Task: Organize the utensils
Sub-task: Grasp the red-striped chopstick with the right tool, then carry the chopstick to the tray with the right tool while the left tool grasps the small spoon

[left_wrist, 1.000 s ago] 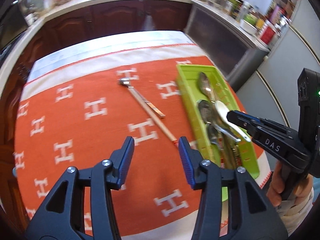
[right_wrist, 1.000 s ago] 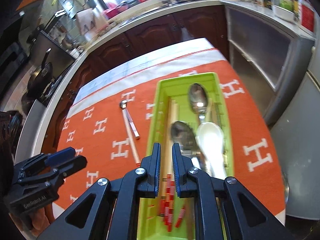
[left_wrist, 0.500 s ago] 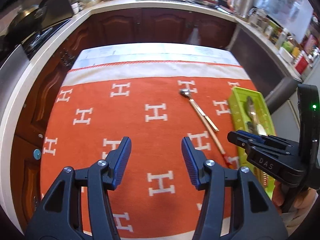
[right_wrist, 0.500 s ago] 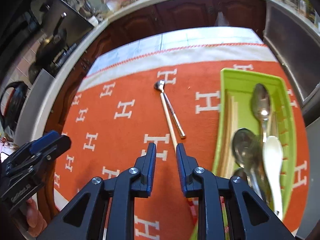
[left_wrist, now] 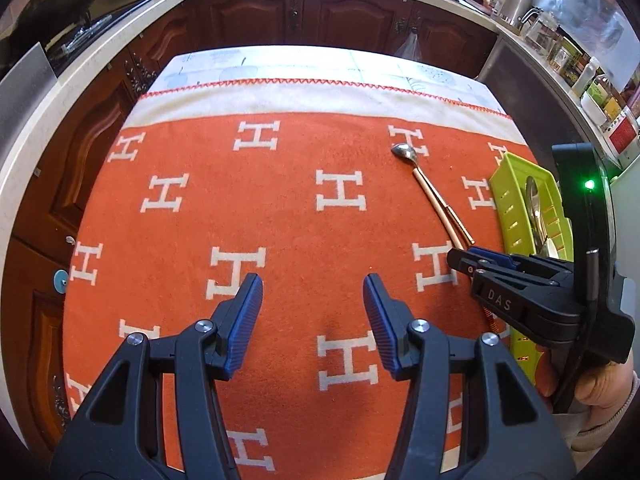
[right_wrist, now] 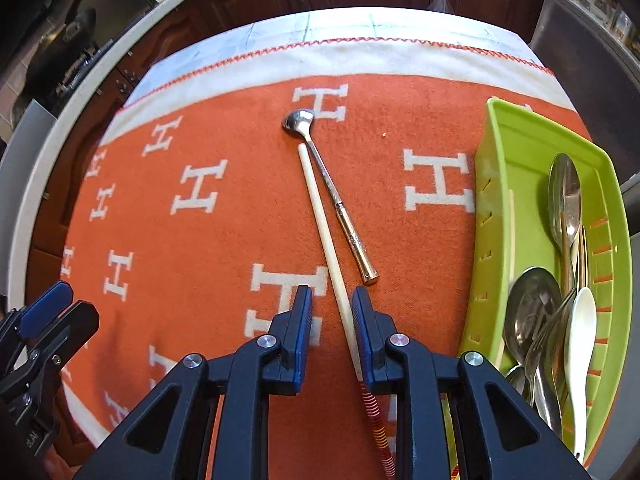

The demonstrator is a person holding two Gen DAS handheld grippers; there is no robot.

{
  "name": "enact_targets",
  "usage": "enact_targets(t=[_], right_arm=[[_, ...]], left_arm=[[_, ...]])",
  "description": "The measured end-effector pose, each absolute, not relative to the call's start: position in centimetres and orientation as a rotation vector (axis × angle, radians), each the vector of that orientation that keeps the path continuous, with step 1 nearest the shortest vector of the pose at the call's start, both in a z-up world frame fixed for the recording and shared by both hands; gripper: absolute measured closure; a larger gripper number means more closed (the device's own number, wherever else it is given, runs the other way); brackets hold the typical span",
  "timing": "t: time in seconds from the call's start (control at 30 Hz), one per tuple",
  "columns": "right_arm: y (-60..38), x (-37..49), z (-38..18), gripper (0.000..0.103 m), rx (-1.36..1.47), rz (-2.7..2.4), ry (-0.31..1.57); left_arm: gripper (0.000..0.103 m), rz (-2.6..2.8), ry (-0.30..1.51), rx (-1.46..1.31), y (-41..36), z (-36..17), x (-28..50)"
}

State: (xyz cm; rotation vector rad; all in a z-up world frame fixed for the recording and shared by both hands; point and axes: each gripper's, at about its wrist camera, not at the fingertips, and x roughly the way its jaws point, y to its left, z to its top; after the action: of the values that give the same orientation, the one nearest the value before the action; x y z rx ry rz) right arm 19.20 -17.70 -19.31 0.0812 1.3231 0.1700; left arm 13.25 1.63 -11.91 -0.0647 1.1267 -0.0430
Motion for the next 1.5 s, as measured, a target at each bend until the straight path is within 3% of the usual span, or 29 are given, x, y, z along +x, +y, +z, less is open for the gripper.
enact_targets(t=[0.17, 0.23, 0.33, 0.57, 0.97, 1.17, 1.5], right_arm=[[-16.2, 19.2, -19.3, 0.083, -0.033, 0.179, 1.305], [-15.9, 19.0, -19.4, 0.096, -0.052, 0.177, 1.286], [-16.3, 18.8, -19.2, 0.097, -0.003, 0.184, 1.272], [-19.5, 17.6, -17.1, 0.098, 0.256, 0.255, 1.246], [-28.7, 14.3, -9.9, 0.098, 0.369, 0.178, 1.089], [-33.5, 13.1, -10.0, 0.098, 0.385, 0.106, 1.089], [-36.8, 13.2, -13.2, 0.097, 0.457, 0.078, 1.146]], left_arm=[[0.054, -0.051, 1.141, -0.065, 1.5, -12.8, 13.5], [0.054, -0.054, 1.143, -0.065, 1.4, -13.0, 13.6], [0.054, -0.050, 1.142, -0.057, 1.3, -13.1, 13.7], [0.054, -0.057, 1.135, -0.072, 1.2, -12.5, 14.5], [0.054, -0.114, 1.137, -0.012, -5.1, -13.1, 19.8], [0.054, -0.098, 1.235, -0.117, -7.1, -16.3, 24.2], [0.054, -0.026, 1.232, -0.114, -9.0, -18.0, 27.7]])
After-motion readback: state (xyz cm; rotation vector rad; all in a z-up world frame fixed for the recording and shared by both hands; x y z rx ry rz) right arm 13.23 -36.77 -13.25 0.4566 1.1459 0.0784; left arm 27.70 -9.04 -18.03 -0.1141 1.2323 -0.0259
